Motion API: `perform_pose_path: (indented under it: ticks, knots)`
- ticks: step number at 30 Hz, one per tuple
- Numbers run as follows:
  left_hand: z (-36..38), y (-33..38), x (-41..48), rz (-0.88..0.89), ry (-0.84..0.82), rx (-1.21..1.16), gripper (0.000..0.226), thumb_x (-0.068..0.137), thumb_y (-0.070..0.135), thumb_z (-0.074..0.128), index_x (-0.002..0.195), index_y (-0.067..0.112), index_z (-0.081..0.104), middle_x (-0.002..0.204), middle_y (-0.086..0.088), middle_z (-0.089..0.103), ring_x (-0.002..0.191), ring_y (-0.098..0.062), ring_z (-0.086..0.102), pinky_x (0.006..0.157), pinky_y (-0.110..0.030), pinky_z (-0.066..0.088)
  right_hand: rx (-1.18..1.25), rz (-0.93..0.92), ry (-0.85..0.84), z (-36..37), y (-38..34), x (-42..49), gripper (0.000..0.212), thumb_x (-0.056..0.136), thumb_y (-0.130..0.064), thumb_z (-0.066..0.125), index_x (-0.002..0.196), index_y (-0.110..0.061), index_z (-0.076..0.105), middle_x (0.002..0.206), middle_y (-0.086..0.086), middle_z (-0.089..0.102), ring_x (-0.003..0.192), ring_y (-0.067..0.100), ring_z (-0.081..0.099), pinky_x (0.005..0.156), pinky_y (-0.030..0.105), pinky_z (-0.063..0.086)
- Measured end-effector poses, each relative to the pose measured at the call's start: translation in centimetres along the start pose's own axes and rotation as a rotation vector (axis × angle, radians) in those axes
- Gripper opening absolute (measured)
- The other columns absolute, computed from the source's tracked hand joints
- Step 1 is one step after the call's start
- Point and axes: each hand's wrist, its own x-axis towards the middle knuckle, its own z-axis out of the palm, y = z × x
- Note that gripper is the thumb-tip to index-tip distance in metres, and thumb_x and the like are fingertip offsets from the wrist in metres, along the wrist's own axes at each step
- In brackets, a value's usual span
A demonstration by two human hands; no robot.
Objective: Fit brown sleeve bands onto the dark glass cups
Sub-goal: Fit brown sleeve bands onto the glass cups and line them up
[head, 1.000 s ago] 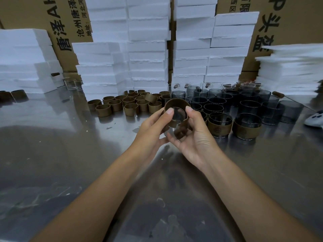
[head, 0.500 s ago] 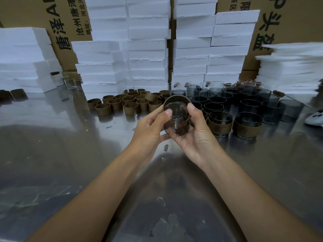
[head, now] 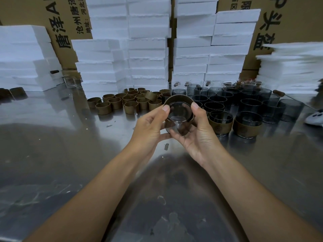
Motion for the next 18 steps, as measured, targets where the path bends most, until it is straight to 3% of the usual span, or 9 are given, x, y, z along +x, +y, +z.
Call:
perform_pose_path:
  ticks: [3,8,11,13,16,18]
  knots:
    - [0.01,0.08,0.04,0.020,0.011,0.000,0.024,0.096,0.034,0.052,0.094,0.028,0.076,0.099,0.000,0.074,0.091,-0.013,0.070,0.071,-0.029,0.056,0.004,0.008,0.034,0.16,-0.03,-0.04,0.054,0.051,-0.041,0.075,0.097,-0.013,0.067,0.097,0.014,0.073,0.092,0.030,0.071,0.061,0.035,0.058]
    - [-0.27,-0.12,0.30,0.022,0.040,-0.026,0.025,0.096,0.028,0.053,0.088,0.026,0.077,0.094,0.000,0.074,0.089,-0.012,0.070,0.068,-0.027,0.055,0.030,0.007,0.022,0.38,0.26,-0.12,0.051,0.054,-0.041,0.074,0.098,-0.015,0.068,0.096,0.012,0.074,0.089,0.025,0.072,0.061,0.033,0.058]
    - [-0.40,-0.25,0.58,0.020,0.075,-0.070,0.021,0.092,0.023,0.059,0.107,0.016,0.071,0.102,-0.005,0.072,0.096,-0.015,0.068,0.075,-0.030,0.055,0.008,0.029,0.015,0.39,0.25,-0.01,0.060,0.056,-0.051,0.070,0.100,-0.010,0.068,0.094,0.009,0.075,0.086,0.020,0.073,0.064,0.030,0.059]
    - [-0.38,-0.26,0.73,0.000,0.099,-0.068,0.046,0.083,0.028,0.066,0.123,0.007,0.061,0.115,-0.009,0.067,0.106,-0.018,0.064,0.089,-0.034,0.053,-0.054,0.041,0.032,0.25,0.23,0.11,0.066,0.056,-0.059,0.063,0.101,-0.011,0.067,0.092,0.004,0.076,0.082,0.014,0.073,0.068,0.028,0.058]
    - [-0.32,-0.35,0.71,-0.040,-0.005,-0.104,0.042,0.078,0.031,0.072,0.106,0.002,0.065,0.100,-0.008,0.070,0.096,-0.018,0.066,0.091,-0.029,0.052,-0.100,0.041,0.057,-0.04,0.23,0.26,0.070,0.058,-0.065,0.057,0.104,-0.013,0.068,0.101,0.003,0.074,0.088,0.012,0.071,0.071,0.027,0.055]
    - [-0.51,-0.34,0.67,-0.077,-0.050,-0.146,0.046,0.074,0.032,0.066,0.106,-0.001,0.064,0.098,-0.010,0.071,0.094,-0.018,0.066,0.090,-0.025,0.053,-0.110,0.036,0.075,-0.13,0.28,0.34,0.065,0.064,-0.065,0.056,0.102,-0.014,0.069,0.100,0.003,0.075,0.089,0.012,0.071,0.072,0.027,0.054]
